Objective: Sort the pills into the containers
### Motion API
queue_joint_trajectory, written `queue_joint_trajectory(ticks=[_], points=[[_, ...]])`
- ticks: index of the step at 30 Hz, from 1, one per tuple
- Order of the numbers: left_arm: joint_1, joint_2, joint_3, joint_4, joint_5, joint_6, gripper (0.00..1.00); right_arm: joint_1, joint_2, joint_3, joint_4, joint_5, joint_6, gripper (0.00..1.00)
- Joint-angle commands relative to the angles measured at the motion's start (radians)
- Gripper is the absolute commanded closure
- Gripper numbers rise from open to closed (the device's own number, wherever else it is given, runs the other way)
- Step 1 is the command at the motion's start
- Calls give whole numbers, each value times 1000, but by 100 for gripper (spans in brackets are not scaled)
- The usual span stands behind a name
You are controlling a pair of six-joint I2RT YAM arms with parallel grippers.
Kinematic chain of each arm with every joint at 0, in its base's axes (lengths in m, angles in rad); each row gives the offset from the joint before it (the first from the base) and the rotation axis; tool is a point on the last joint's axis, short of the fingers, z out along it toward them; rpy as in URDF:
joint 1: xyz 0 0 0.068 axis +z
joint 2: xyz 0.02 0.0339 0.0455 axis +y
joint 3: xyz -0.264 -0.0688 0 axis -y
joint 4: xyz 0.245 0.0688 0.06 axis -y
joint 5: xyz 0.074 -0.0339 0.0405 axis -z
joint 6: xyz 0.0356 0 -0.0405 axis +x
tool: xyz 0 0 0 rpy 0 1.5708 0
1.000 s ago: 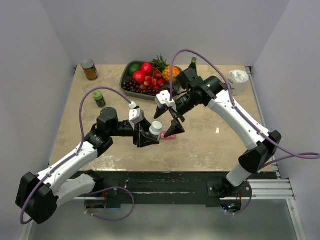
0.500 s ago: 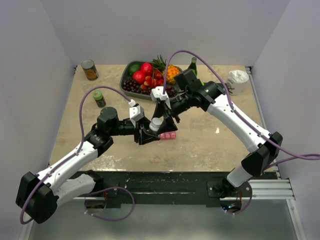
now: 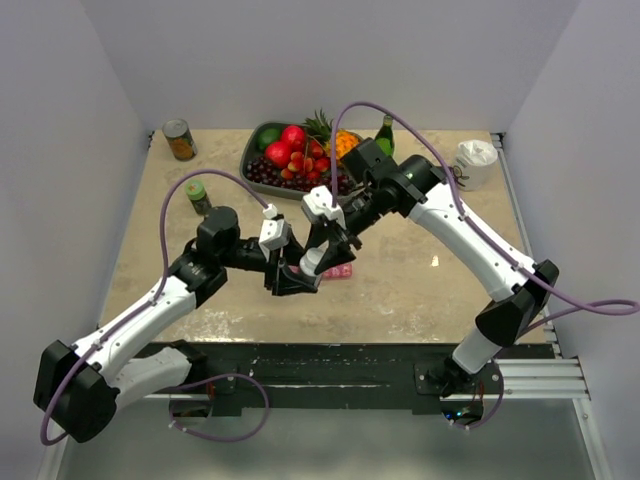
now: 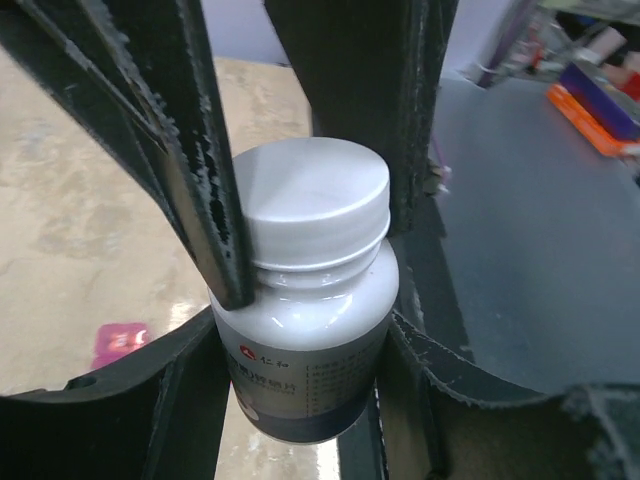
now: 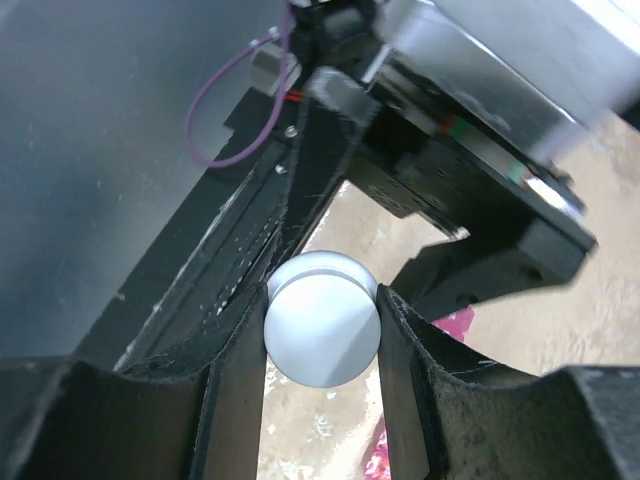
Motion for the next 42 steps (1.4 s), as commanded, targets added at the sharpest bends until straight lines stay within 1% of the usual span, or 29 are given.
queue_joint_trajectory(ticks=[1,3,6,7,8,9,11,14,15,19,21,24,26,28,29,31,33,36,37,39,40,42], points=[[8,40,88,-87,201,51,100,97,-21,27,-184,63,-302,85],[6,54,99,-123,210,85,100,126,-12,55,-184,110,-283,85],[6,65,120,-209,181,131,100,132,-6,68,-182,156,-250,77],[6,60,129,-217,140,143,100,132,0,70,-147,167,-205,74],[6,56,131,-221,120,148,100,131,3,72,-145,176,-161,61],[6,51,131,-218,95,148,100,132,5,70,-150,185,-150,54],[6,34,126,-206,51,143,100,132,3,55,-121,189,-90,49],[6,1,94,-107,25,96,100,132,-5,29,-69,164,-20,49],[6,-8,85,-56,18,84,100,132,-3,26,-67,155,-13,50],[6,-70,27,72,5,10,100,132,25,21,-78,106,5,51],[6,-91,4,128,-8,-4,100,132,38,23,-89,87,10,52],[8,-127,-16,161,-37,-6,100,131,40,16,-75,89,53,52],[6,-159,-36,196,-63,-15,100,126,34,0,-26,93,123,53],[6,-191,-64,254,-77,-30,100,109,23,-13,20,92,158,53],[6,-199,-73,274,-90,-36,100,100,23,-28,37,84,209,54],[6,-222,-96,325,-113,-51,100,66,18,-37,55,52,228,56],[6,-232,-110,360,-136,-61,100,56,17,-45,63,52,252,59],[6,-239,-108,357,-196,-55,100,57,6,-57,88,104,287,60],[6,-236,-102,345,-233,-44,100,57,3,-65,115,144,307,60],[6,-230,-79,296,-276,-18,100,57,2,-70,138,176,362,60],[6,-226,-73,281,-322,-12,100,57,2,-76,163,198,384,60],[5,-217,-56,245,-371,1,100,59,-5,-83,189,277,441,60]])
